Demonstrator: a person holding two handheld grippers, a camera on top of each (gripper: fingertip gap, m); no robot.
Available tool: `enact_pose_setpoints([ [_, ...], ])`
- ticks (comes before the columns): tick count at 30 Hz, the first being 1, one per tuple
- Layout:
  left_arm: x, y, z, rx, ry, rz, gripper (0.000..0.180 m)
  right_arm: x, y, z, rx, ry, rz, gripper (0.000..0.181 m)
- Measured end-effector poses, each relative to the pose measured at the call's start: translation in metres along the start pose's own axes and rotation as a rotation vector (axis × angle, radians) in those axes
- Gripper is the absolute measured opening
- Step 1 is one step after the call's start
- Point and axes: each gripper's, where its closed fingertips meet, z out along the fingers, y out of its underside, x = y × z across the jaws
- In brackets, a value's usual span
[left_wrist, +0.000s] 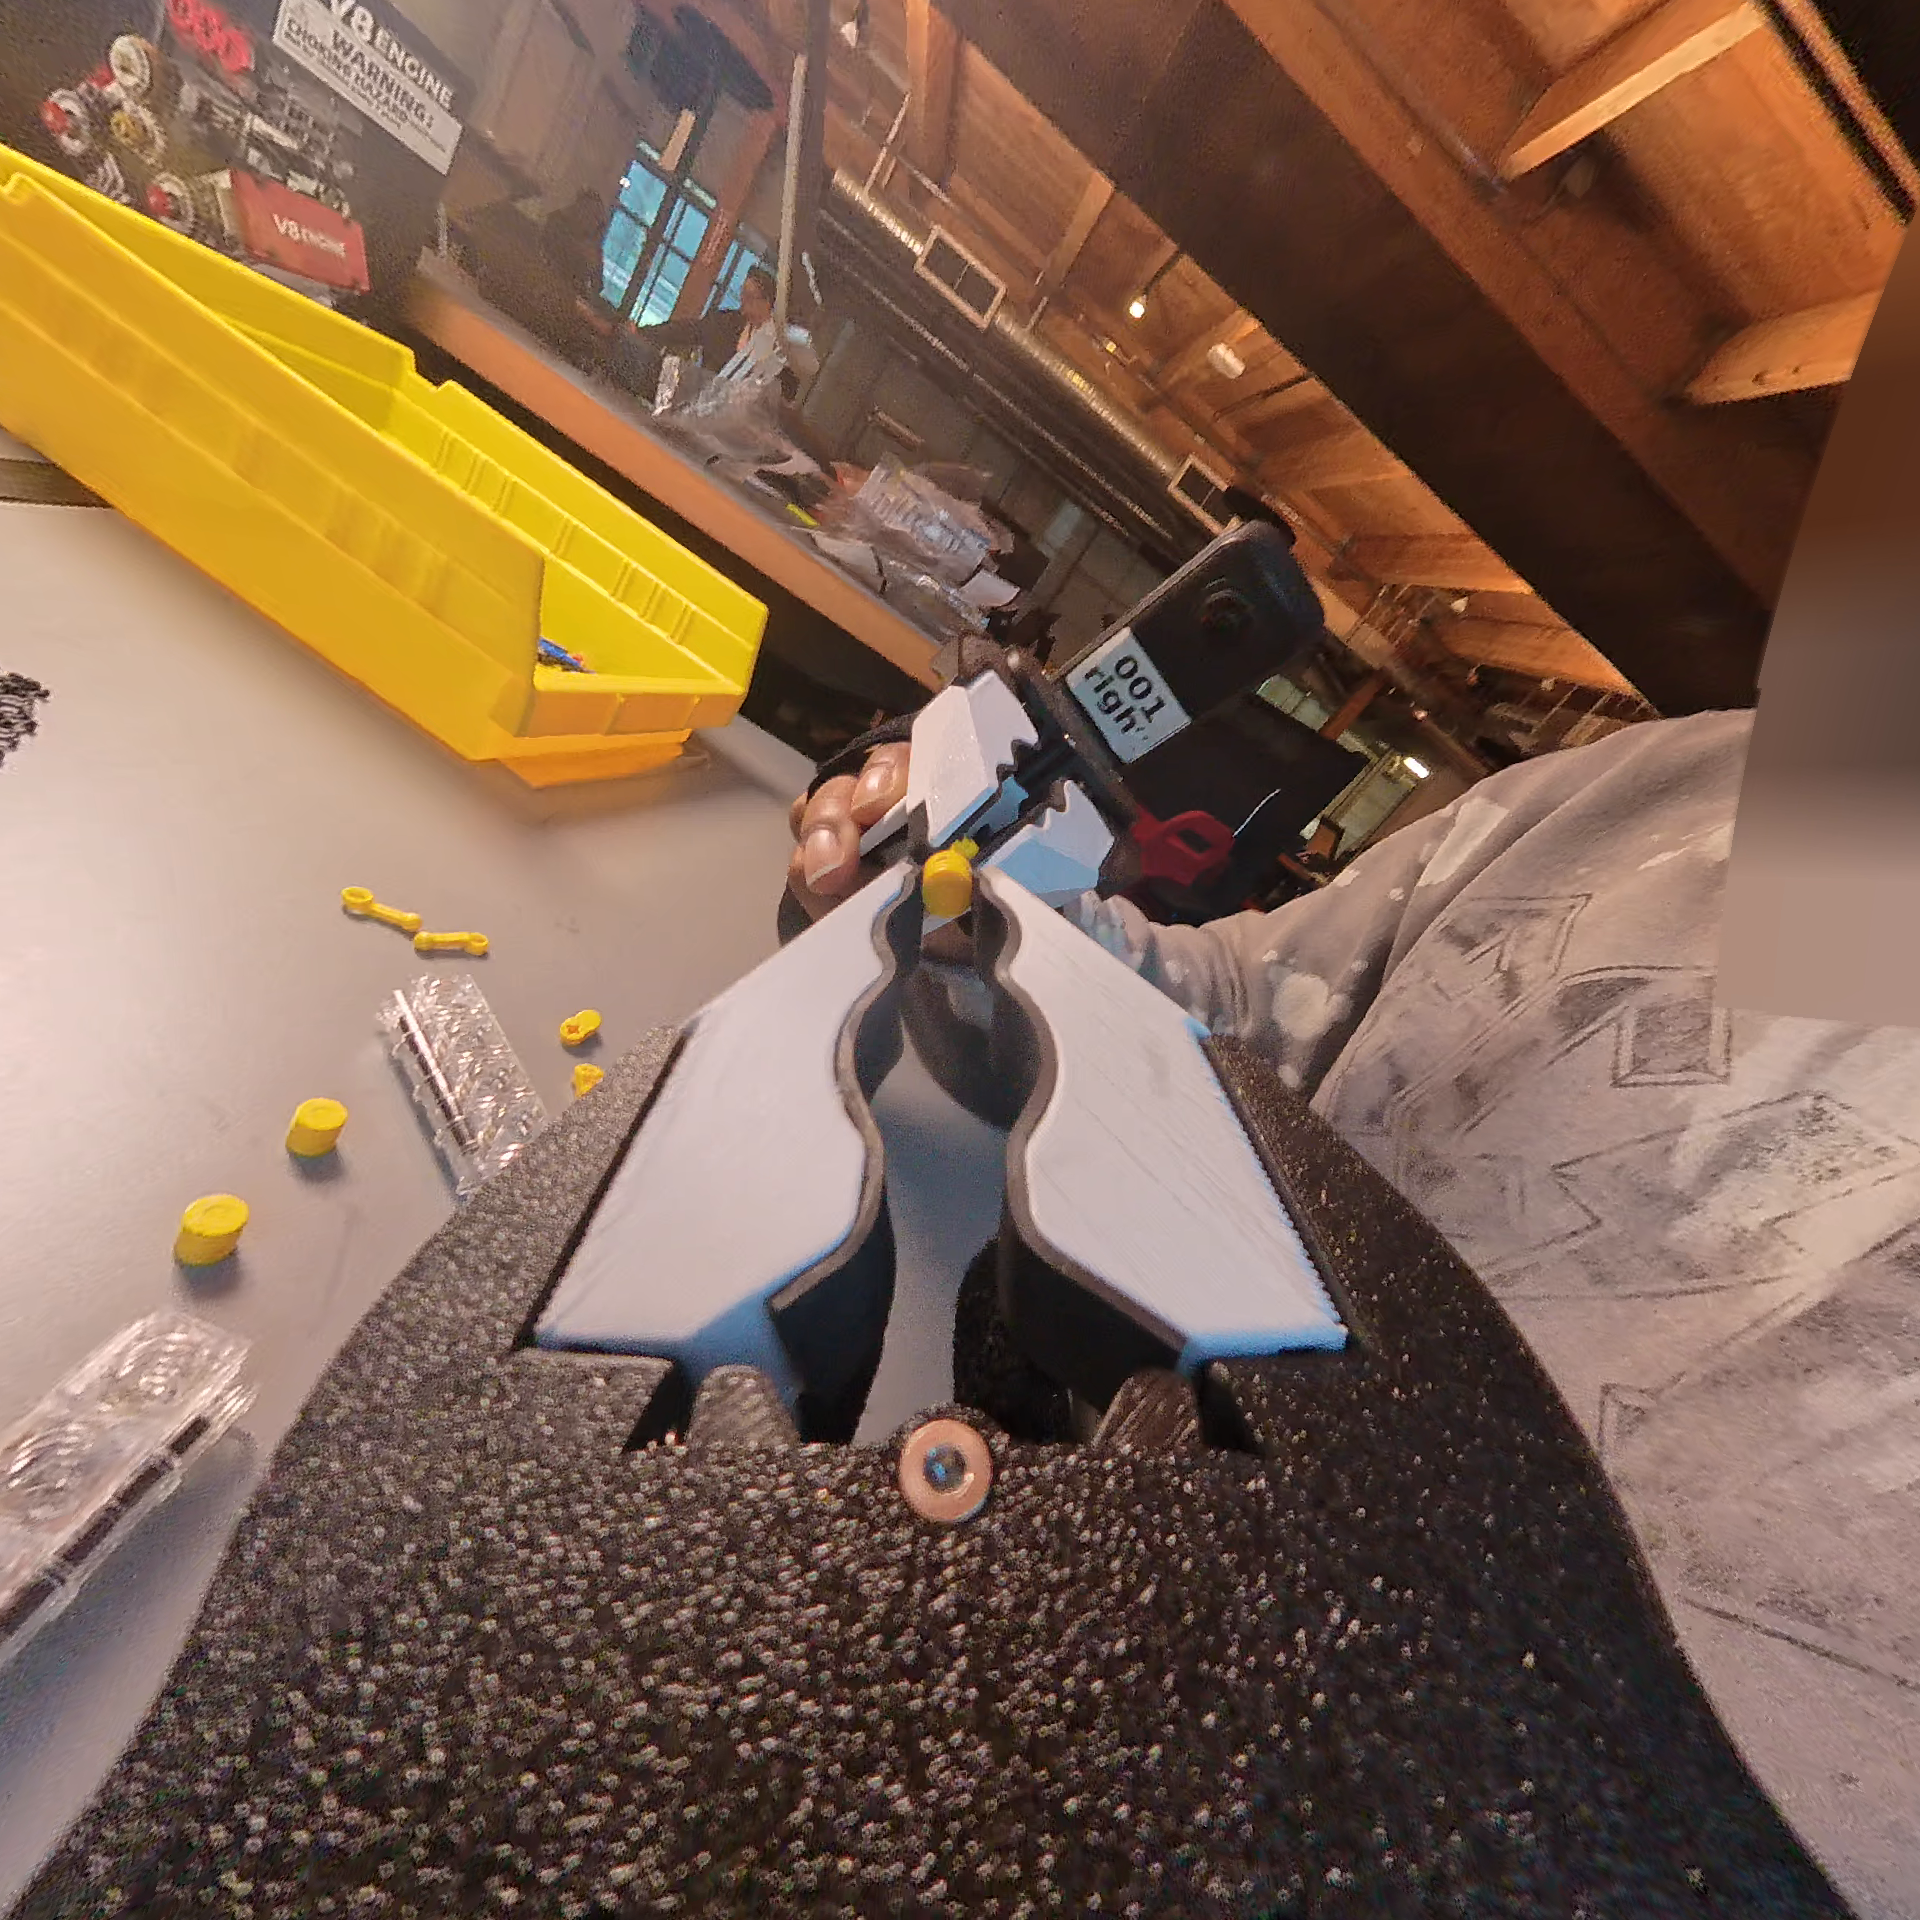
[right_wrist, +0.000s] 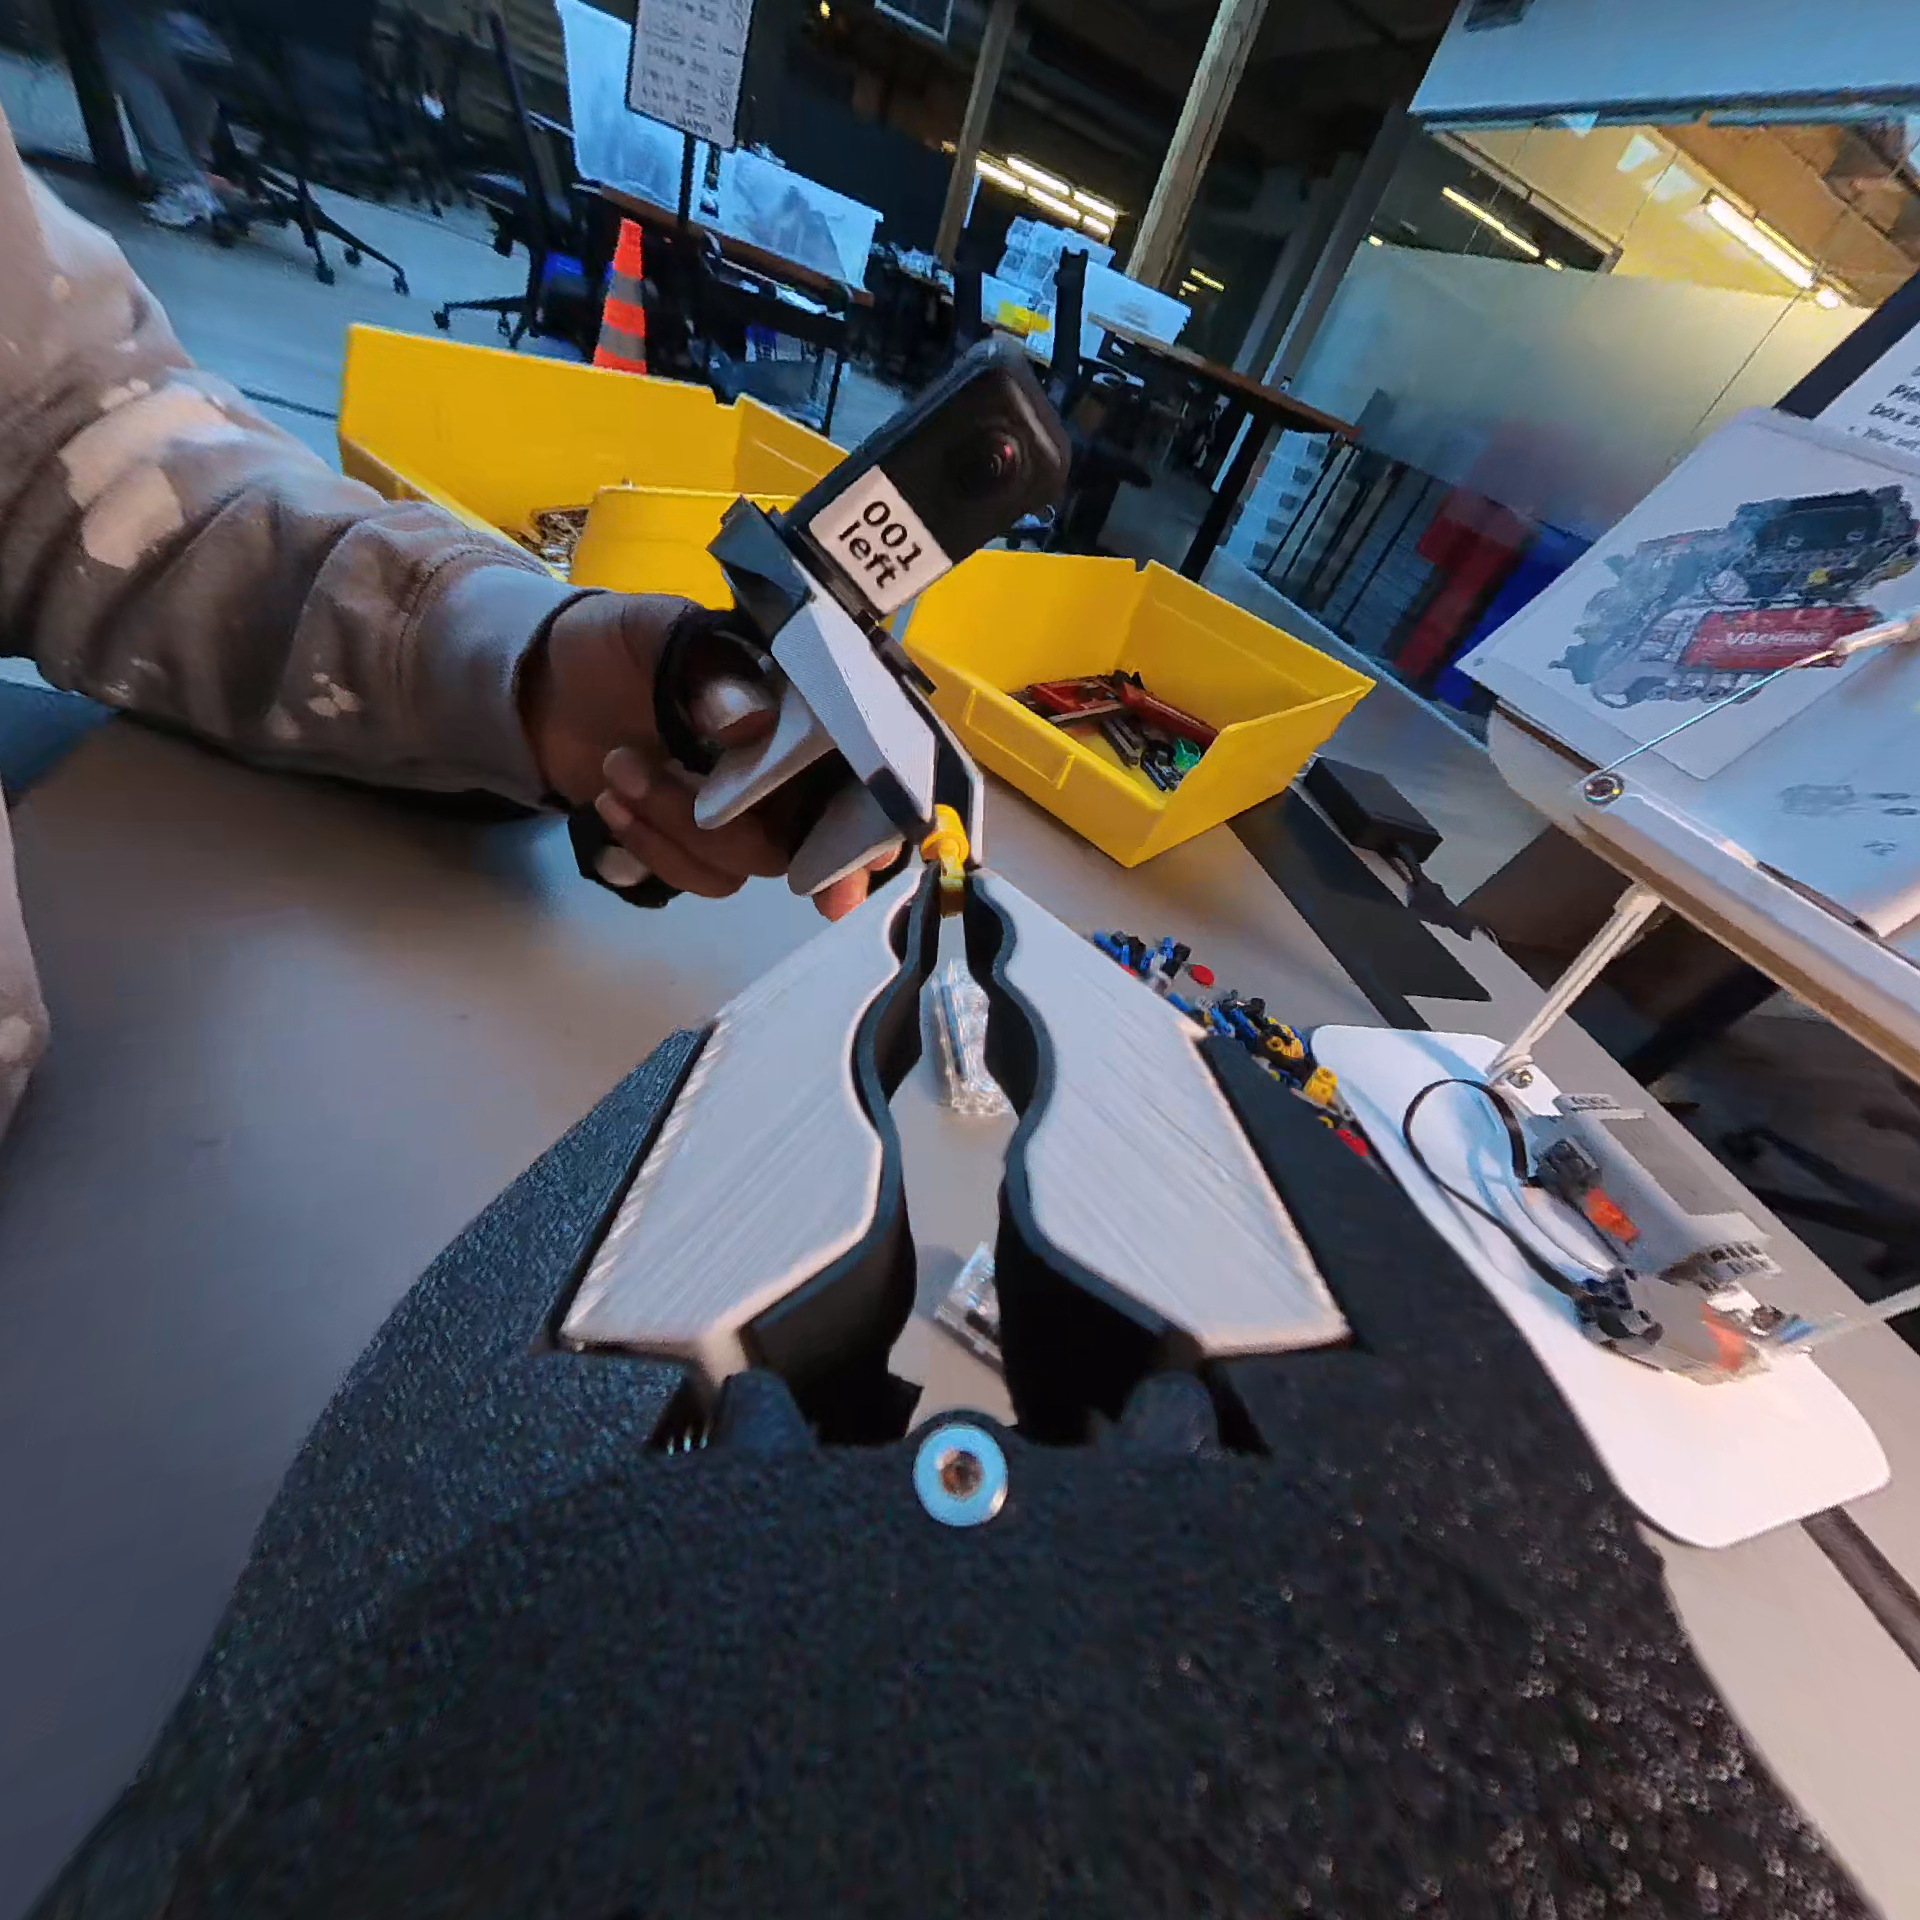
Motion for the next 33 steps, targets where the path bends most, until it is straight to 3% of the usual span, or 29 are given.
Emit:
enact_pose_setpoints([
  [13,-0.002,0.011,-0.003,-0.051,-0.001,-0.003,0.005,-0.010,0.007,0.003,0.011,-0.038,0.090,0.002],
  [20,-0.001,0.006,-0.004,0.000,0.008,-0.028,0.006,-0.008,0.005,0.006,0.052,-0.011,0.144,0.002],
  [33,-0.008,0.006,-0.005,-0.032,-0.090,0.091,0.006,-0.005,0.003,0.011,0.087,0.028,0.192,0.002],
])
